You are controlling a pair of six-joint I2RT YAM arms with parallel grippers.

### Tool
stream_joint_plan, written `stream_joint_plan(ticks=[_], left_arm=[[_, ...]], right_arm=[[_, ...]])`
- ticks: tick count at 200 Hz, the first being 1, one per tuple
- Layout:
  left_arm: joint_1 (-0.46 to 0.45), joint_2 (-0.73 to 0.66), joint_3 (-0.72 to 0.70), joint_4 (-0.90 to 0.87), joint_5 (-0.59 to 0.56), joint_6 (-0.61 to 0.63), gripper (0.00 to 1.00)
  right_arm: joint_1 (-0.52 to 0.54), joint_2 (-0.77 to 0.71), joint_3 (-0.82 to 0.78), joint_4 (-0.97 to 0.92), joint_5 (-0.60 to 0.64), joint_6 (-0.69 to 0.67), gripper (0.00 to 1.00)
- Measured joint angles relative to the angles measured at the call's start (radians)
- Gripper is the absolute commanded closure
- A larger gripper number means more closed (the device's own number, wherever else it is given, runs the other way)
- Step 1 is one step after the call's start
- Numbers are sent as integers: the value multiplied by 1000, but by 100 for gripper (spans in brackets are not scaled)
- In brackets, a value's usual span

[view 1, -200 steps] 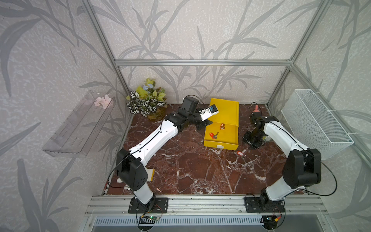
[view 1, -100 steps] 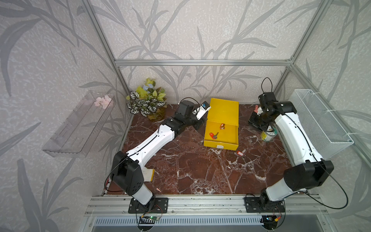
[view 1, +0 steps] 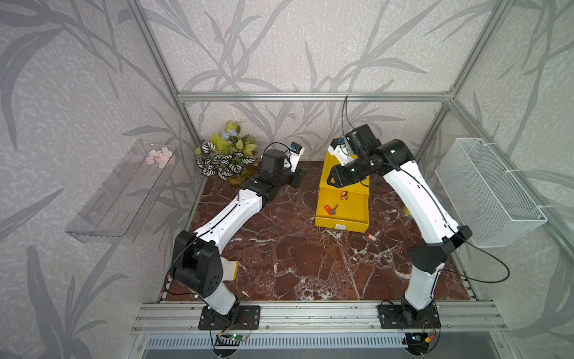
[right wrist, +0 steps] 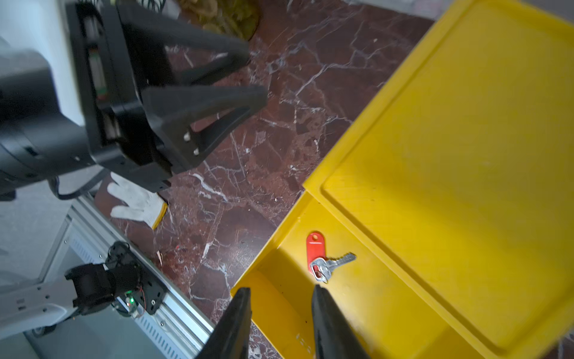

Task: Take the keys out of the drawer
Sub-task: Pick up the key from the drawer.

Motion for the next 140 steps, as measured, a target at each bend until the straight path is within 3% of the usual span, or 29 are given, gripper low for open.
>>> stream_joint_plan(ticks=[39,97,140], left_arm=[[27,7,-37,30,50,-18,57],[63,7,-93,0,104,-5,57],[66,7,-92,-2,138,2,57]], right_arm=[[62,79,-52,-40,13,-95,67],[63,-22,-364,49,54,-127,65],[63,-30,-408,84,88,-132,65]])
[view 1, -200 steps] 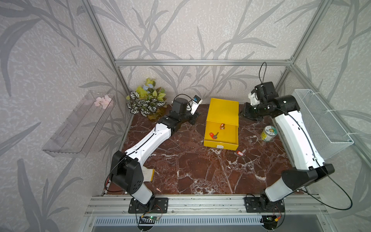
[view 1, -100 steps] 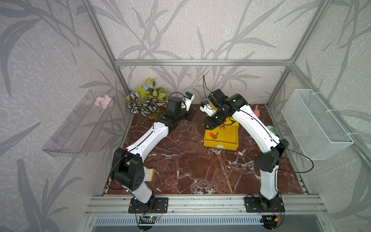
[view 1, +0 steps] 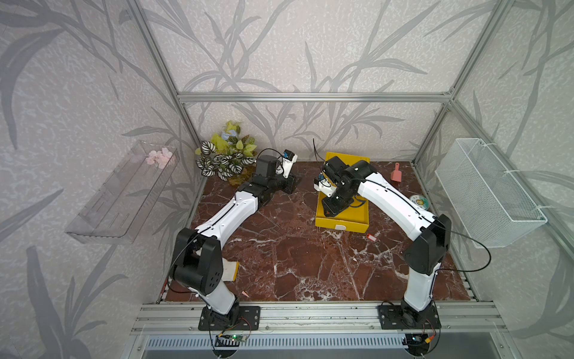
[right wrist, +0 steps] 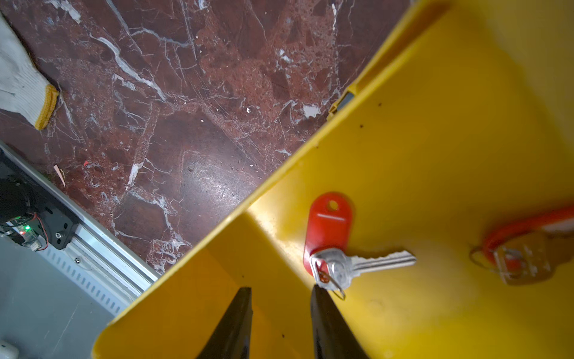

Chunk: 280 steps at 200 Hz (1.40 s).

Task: Take the keys out of the drawer
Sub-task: Pick up the key from the drawer.

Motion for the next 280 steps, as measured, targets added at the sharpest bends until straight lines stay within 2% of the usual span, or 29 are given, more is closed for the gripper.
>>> stream_joint_plan(ticks=[127,244,280], left_arm=[[0,31,39,-49,48,19,57],[0,51,82,-71,90,35,57],[0,57,84,-81,96,37,57]], right_arm=[[-16,0,-6,18,97,-11,64],[-16,21,-33,20,105,-3,65],[-16,26,-39,29,106,3,69]])
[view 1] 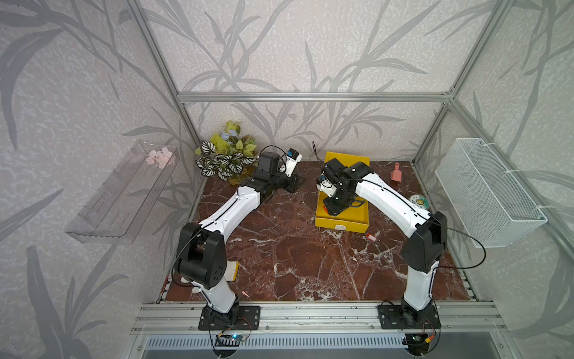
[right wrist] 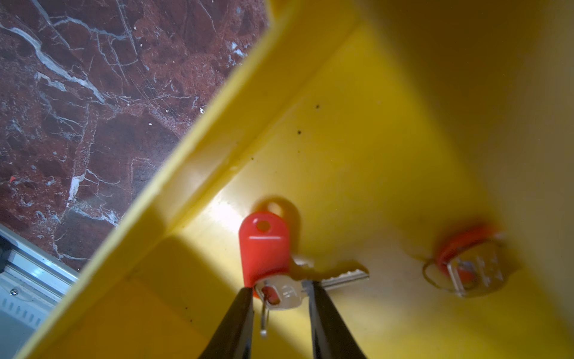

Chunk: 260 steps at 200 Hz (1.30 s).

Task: Take the keys out of the drawer
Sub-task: Pick up the key from the drawer.

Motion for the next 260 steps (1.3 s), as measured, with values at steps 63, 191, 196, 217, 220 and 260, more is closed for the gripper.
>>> stream_joint_plan(ticks=[63,191,196,217,220,260], left_arm=[[0,7,3,-13,2,0,57],[0,7,3,-15,2,0,57],[0,7,3,-15,2,0,57],[0,7,3,-14,3,0,57],[0,7,3,-14,3,0,57],[0,7,3,-4,2,0,57]], right_arm=[[0,-2,-6,14,24,2,83],[0,-10,-8,6,65,8,100],[0,-11,-8,6,66,8,100],[0,-18,-8,7,66,5,100],[0,-19,-8,7,66,5,100],[0,-61,-15,20,55,4,100]])
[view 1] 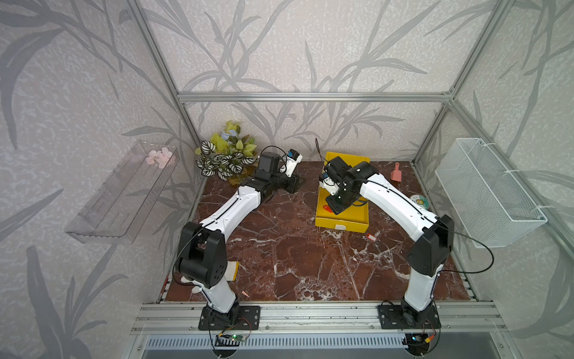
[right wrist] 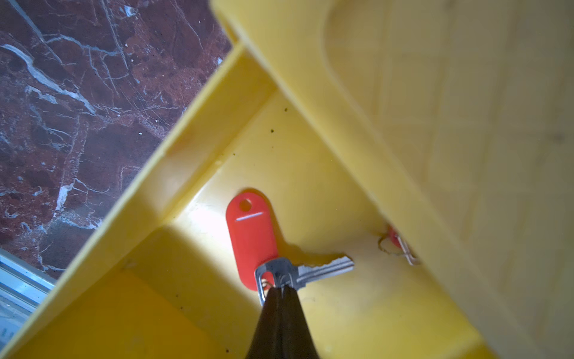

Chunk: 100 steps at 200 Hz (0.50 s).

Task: Take the keys out of the drawer
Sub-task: Pick up the key from the drawer.

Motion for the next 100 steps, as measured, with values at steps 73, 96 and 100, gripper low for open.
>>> stream_joint_plan(ticks=[73,96,100], left_arm=[[0,0,0,6,0,4,56],[0,0,6,8,0,9,57],[0,0,9,8,0,9,56]], right_arm=[[0,-63,-38,44,-30,0,100],[0,-85,-40,61,-22,5,100],[0,-89,-40,64,-20,6,100]])
